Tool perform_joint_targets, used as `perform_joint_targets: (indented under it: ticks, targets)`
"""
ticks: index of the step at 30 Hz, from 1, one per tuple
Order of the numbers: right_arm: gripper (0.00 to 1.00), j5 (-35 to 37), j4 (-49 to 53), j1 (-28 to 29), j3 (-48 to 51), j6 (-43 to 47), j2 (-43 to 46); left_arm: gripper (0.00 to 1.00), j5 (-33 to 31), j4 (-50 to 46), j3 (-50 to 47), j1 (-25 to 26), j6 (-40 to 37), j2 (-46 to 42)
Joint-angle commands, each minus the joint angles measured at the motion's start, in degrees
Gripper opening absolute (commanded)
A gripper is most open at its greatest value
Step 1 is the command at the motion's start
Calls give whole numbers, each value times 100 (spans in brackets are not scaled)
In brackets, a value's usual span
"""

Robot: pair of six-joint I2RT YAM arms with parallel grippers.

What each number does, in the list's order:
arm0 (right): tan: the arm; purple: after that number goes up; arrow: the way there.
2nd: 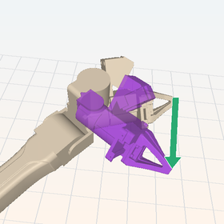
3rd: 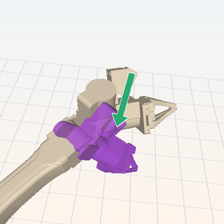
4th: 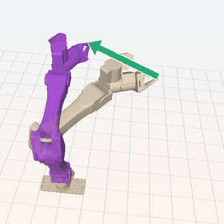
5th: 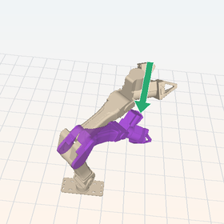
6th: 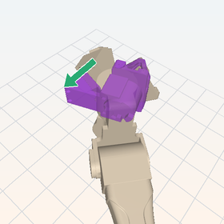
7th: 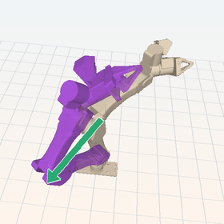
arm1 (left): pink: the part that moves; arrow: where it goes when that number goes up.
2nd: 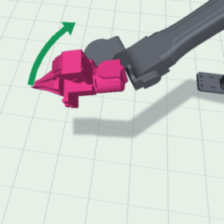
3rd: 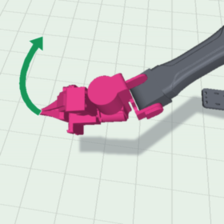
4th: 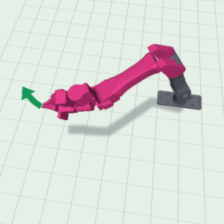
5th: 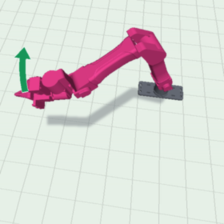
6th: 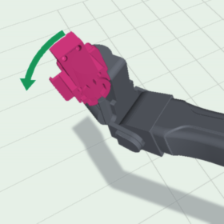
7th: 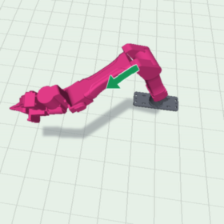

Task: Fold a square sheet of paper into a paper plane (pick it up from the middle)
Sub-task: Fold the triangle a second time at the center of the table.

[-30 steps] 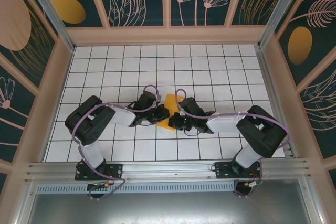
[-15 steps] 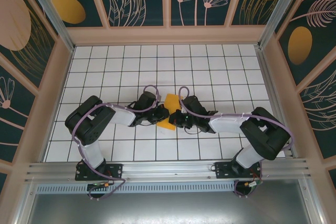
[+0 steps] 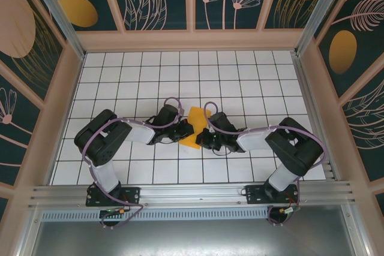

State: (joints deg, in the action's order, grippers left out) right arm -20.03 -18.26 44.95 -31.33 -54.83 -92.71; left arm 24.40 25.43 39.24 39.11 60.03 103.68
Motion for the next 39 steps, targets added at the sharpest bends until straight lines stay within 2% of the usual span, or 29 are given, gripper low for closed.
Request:
perform_joint_targets:
  ticks: [1, 12, 20, 31, 39]
  targets:
    - [0, 137, 665, 36, 294, -1, -83, 0, -375, -499, -36, -6, -206, 9]
    - [0, 70, 1018, -12, 331, 420, -80, 0, -690, -794, 237, -192, -535, -49]
    - [0, -16, 1228, -16, 347, 645, -255, 0, -635, -794, 349, -418, -677, -26]
    - [0, -173, 1336, -21, 239, 918, -186, 0, -823, -1385, 865, -709, -1067, 226]
    - [0, -238, 1232, -22, 162, 946, -267, 2, -1134, -2073, 1375, -719, -1302, -235]
